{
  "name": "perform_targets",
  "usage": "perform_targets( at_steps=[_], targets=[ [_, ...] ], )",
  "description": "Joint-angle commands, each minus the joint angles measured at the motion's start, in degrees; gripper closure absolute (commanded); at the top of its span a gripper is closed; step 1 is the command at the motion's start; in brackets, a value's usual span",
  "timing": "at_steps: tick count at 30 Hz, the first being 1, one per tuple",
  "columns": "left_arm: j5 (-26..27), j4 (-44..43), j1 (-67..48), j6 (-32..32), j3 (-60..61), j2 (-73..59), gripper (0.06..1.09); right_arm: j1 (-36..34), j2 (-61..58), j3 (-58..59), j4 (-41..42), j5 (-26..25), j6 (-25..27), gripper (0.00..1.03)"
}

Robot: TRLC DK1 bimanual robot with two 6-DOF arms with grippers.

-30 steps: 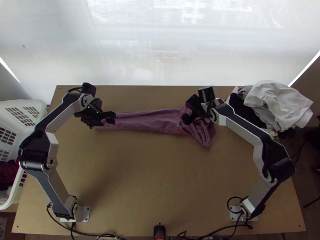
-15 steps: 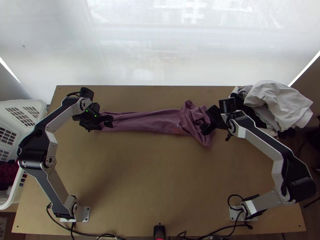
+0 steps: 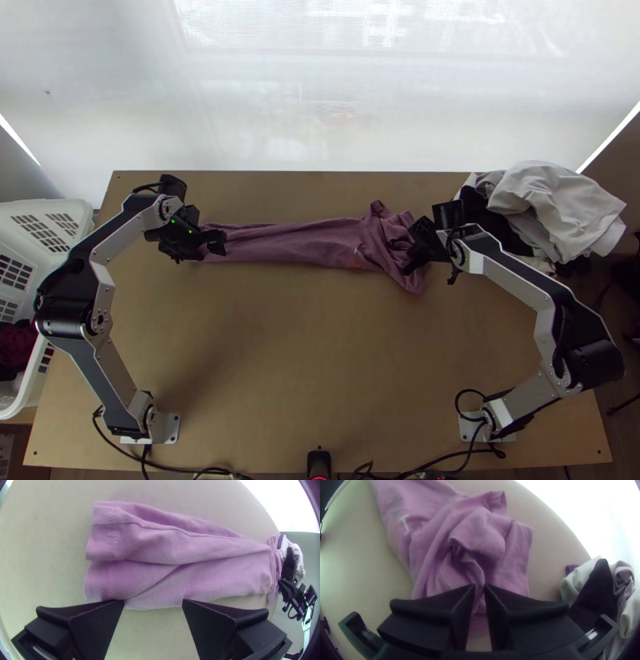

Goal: Fold the t-shirt

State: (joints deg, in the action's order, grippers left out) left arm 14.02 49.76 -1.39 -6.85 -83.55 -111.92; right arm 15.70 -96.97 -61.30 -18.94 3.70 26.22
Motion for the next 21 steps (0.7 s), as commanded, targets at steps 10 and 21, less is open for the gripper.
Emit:
perform_targets(
  at_steps=[10,21],
  targets=[
    [-0.1,-0.2,0.5,0.0,0.0,-0.1,0.21,-1.4,-7.4,-13.8,0.0,-0.5,1.5,1.00],
    [-0.1,-0.2,0.4,0.0,0.3,0.0,0.21,-1.4,-14.7,-26.6,-0.6,-1.8,2.5,1.00]
  ],
)
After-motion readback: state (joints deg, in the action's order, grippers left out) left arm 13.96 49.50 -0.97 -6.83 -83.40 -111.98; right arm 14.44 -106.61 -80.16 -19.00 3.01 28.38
